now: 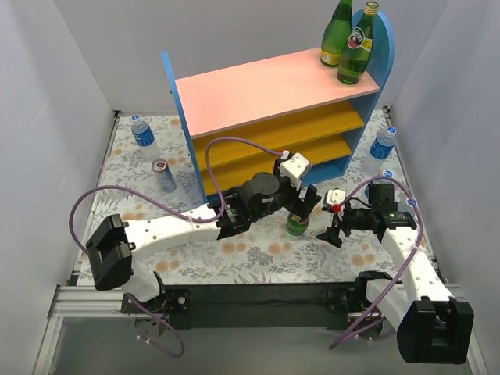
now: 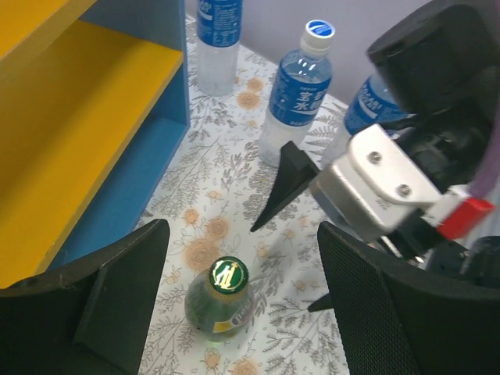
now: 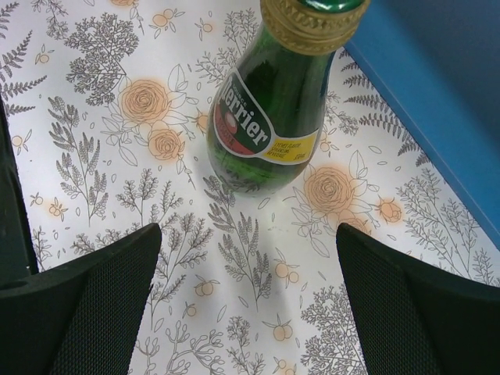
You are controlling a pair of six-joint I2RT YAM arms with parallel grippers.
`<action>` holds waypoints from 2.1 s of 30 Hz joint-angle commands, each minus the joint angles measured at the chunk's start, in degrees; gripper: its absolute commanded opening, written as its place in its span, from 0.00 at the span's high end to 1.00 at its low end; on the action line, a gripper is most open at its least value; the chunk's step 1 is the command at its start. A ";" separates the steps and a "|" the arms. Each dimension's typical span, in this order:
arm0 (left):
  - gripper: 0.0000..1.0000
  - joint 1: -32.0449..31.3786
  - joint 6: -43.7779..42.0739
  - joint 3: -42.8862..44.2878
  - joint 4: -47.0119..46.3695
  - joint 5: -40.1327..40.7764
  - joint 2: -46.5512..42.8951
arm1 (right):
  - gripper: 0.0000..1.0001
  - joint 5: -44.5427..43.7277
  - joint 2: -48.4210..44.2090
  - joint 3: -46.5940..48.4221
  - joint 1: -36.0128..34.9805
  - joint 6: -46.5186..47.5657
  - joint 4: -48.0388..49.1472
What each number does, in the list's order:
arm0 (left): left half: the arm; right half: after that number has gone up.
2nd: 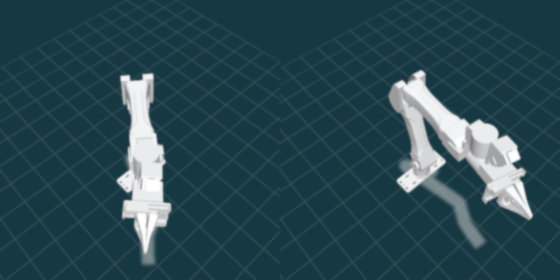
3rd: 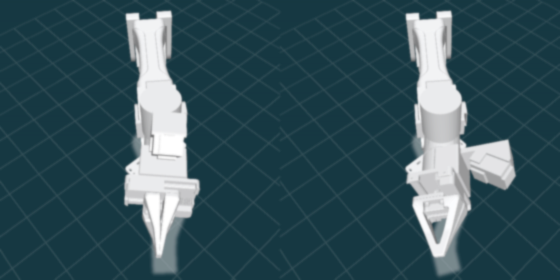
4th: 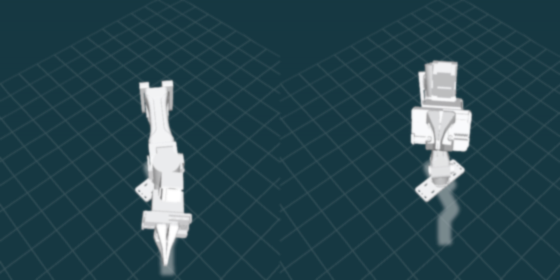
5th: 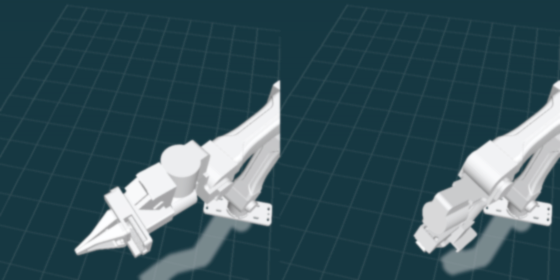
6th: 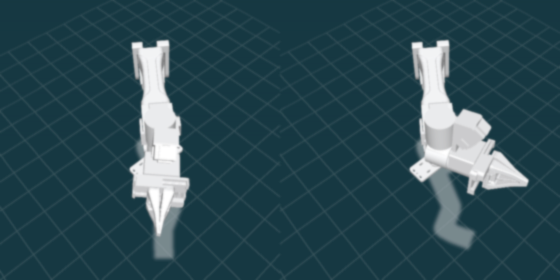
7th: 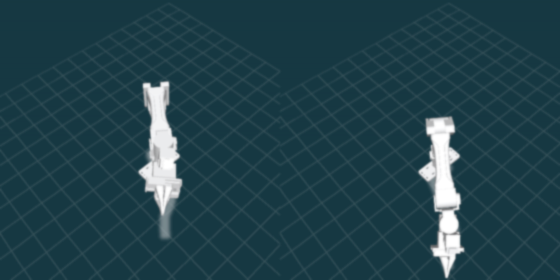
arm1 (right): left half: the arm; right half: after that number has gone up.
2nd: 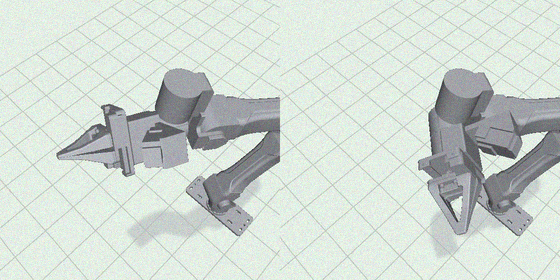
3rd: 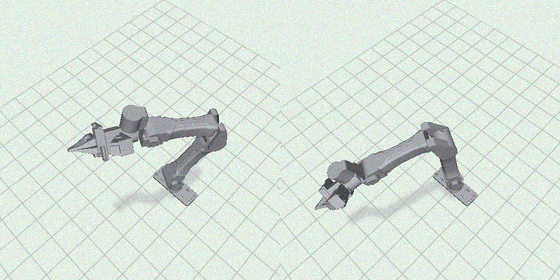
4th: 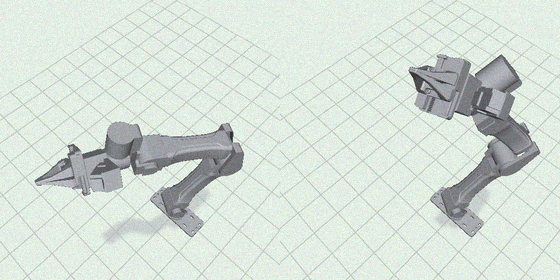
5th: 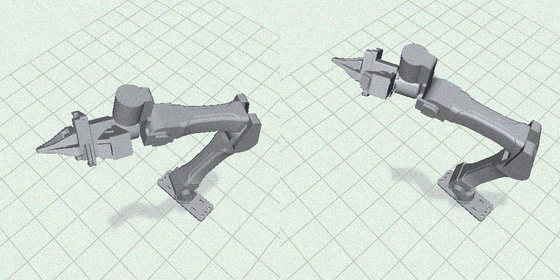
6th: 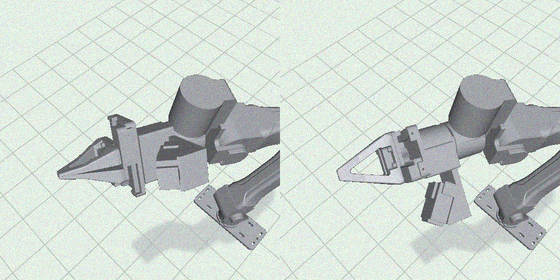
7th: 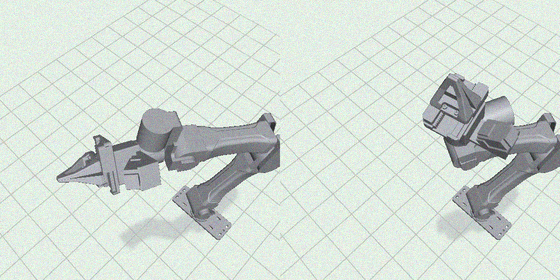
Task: Place and organize the beverage onto the shelf
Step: Place the drink at the center of the board, then pick up the drink from the center of the board.
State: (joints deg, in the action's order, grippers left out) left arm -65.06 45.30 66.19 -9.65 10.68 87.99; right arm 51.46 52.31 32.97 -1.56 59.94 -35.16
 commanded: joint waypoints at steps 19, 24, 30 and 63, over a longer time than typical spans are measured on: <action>0.34 -0.25 6.30 7.71 12.64 -2.34 8.78 | 0.02 1.71 -4.59 0.95 0.42 -3.08 2.11; 0.52 -0.25 4.98 9.57 13.52 1.53 10.72 | 0.02 1.62 -4.68 0.78 0.60 -3.25 2.11; 0.96 -0.25 4.45 10.36 13.78 1.98 10.89 | 0.02 2.15 -4.33 0.60 0.68 -3.17 2.02; 1.00 -0.25 23.78 23.45 14.22 8.75 8.26 | 0.02 -2.15 3.67 -1.42 -5.11 -27.77 31.55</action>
State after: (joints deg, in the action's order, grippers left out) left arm -64.99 65.73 84.40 11.70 19.49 99.96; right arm 50.70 56.95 32.08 -5.91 35.59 -10.41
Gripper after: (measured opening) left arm 0.306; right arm 0.984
